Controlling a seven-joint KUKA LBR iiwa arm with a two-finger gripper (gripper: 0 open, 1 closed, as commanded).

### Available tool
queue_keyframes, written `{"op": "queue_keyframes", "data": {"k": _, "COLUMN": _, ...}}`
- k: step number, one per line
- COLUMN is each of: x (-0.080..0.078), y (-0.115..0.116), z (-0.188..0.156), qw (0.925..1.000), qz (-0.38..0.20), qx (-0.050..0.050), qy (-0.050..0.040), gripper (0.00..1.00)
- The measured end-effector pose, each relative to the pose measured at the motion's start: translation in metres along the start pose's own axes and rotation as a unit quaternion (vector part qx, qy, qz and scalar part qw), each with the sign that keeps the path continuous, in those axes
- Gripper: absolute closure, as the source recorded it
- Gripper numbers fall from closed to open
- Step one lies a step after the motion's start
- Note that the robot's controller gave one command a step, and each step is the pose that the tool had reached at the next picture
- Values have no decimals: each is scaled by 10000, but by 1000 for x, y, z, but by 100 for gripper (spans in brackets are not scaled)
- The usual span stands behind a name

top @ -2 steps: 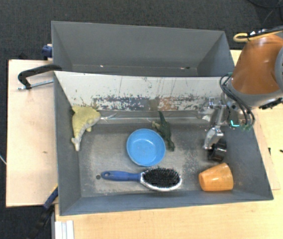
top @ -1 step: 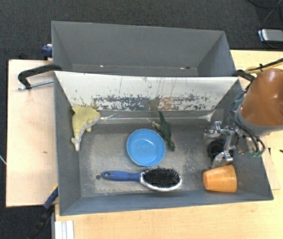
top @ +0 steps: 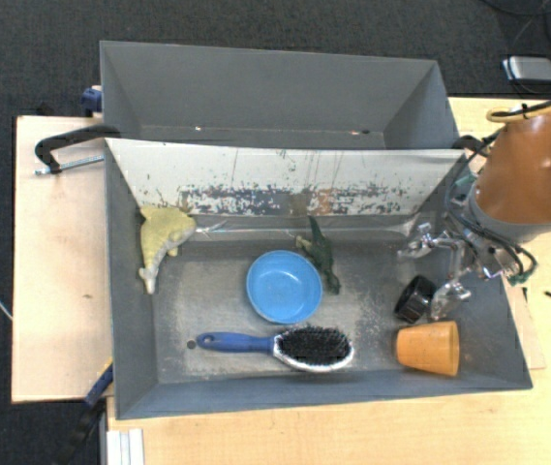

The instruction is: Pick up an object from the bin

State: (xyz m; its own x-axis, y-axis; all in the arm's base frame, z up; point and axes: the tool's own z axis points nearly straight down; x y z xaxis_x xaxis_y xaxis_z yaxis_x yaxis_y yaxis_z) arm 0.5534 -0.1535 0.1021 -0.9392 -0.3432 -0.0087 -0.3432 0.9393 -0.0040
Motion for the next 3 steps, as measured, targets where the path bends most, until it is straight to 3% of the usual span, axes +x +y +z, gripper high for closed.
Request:
{"op": "queue_keyframes", "data": {"k": 1, "x": 23, "y": 10, "z": 1, "qw": 9998, "qz": 210, "qx": -22, "qy": 35, "gripper": 0}}
{"op": "queue_keyframes", "data": {"k": 2, "x": 44, "y": 45, "z": 30, "qw": 9766, "qz": -2150, "qx": -14, "qy": 10, "gripper": 0}}
{"op": "queue_keyframes", "data": {"k": 3, "x": 6, "y": 28, "z": 32, "qw": 8877, "qz": -4600, "qx": -189, "qy": -59, "gripper": 0}}
